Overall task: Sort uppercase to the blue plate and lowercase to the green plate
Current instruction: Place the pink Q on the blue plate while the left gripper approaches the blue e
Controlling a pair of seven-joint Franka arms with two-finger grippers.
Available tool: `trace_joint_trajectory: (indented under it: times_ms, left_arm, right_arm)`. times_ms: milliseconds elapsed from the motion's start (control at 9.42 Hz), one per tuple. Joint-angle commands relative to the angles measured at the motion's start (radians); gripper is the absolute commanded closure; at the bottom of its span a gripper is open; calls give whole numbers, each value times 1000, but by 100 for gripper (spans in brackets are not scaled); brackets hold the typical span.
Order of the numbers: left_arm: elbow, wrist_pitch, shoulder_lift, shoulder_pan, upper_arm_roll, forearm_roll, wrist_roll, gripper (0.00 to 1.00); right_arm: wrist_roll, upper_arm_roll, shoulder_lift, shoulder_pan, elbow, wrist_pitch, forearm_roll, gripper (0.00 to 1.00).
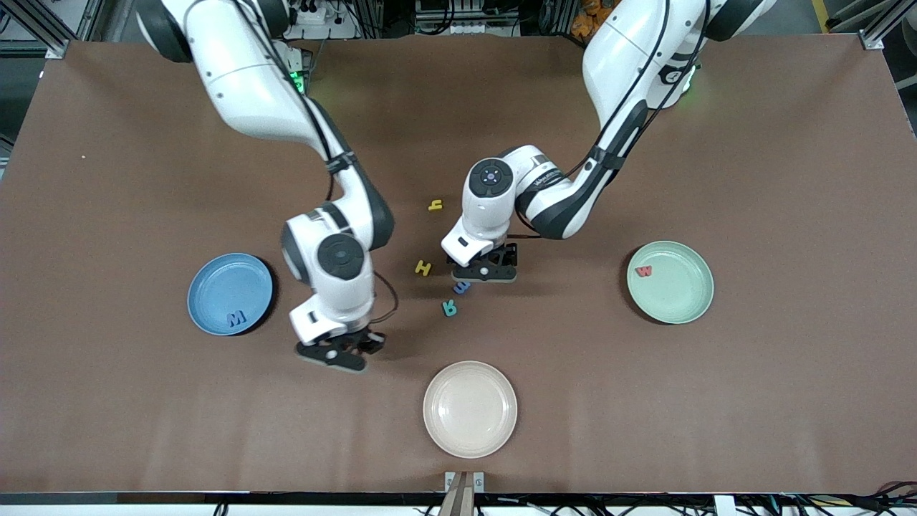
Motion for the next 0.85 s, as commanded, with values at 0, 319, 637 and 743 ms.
trace_joint_trajectory:
  times_ms: [0,319,637,743]
  left_arm:
    - [64,-13,46,-25,-5,61,-22,0]
    - [38,-84,45,-35,-31,-8,-28,0]
    - [-3,-85,39,-48,-30,-11,-34,0]
    - [-3,-85,35,-48,-30,-11,-42,0]
  right_arm:
    - [-199,16,-162,-89,-200,2,38,100]
    - [-370,16,-229,-178,-333,13,38,100]
    - [-373,16,-241,-211,-388,14,38,100]
    - [-375,16,-250,-218,-416,14,38,100]
